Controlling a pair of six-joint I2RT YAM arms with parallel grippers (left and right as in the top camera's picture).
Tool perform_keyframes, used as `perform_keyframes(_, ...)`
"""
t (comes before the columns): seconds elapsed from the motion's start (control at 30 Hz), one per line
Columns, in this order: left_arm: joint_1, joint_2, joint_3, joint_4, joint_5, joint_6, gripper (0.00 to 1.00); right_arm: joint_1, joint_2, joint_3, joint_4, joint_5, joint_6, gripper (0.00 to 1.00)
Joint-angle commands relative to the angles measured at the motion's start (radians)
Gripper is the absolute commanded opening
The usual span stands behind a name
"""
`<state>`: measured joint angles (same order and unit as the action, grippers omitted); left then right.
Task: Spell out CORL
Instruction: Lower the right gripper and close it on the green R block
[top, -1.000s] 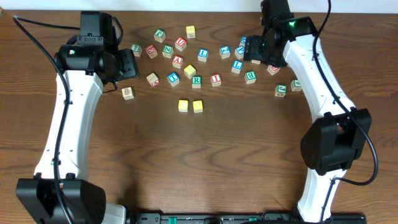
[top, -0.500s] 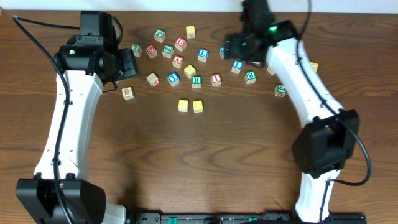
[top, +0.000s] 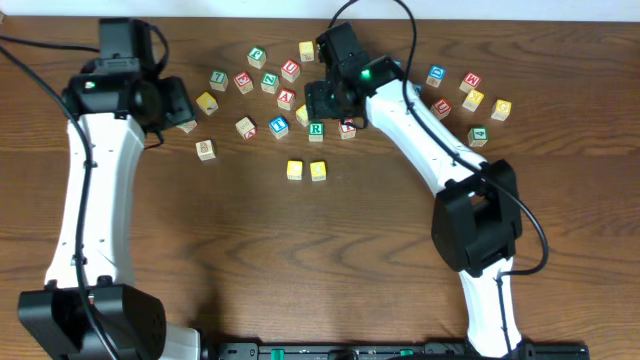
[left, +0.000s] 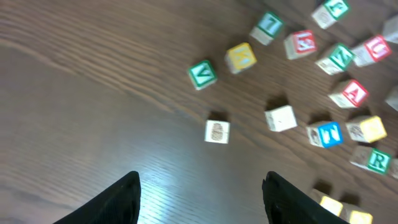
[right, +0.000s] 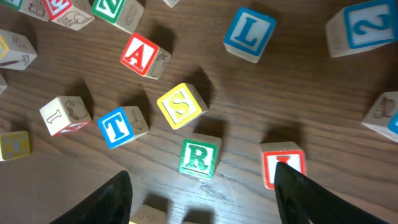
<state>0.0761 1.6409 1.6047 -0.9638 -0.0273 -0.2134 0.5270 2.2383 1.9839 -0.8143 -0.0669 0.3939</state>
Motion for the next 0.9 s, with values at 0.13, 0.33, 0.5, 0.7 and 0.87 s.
perform_keyframes(0.13, 0.013, 0.007, 0.003, -0.005, -0.015, -0.017, 0.62, 0.032, 0.068, 0.013, 0.026, 0.023, 0.009, 0.61)
perform_keyframes(0.33, 0.013, 0.007, 0.003, -0.015, -0.015, -0.017, 0.62, 0.051, 0.125, 0.013, 0.062, 0.024, 0.009, 0.6)
perform_keyframes(0.5, 0.013, 0.007, 0.003, -0.021, -0.015, -0.017, 0.62, 0.063, 0.158, 0.013, 0.074, 0.04, 0.009, 0.57)
perform_keyframes(0.7, 0.013, 0.007, 0.003, -0.021, -0.015, -0.016, 0.62, 0.068, 0.186, 0.013, 0.073, 0.069, 0.009, 0.54)
perform_keyframes(0.87, 0.013, 0.007, 0.003, -0.023, -0.015, -0.017, 0.62, 0.068, 0.186, 0.013, 0.078, 0.103, 0.009, 0.52)
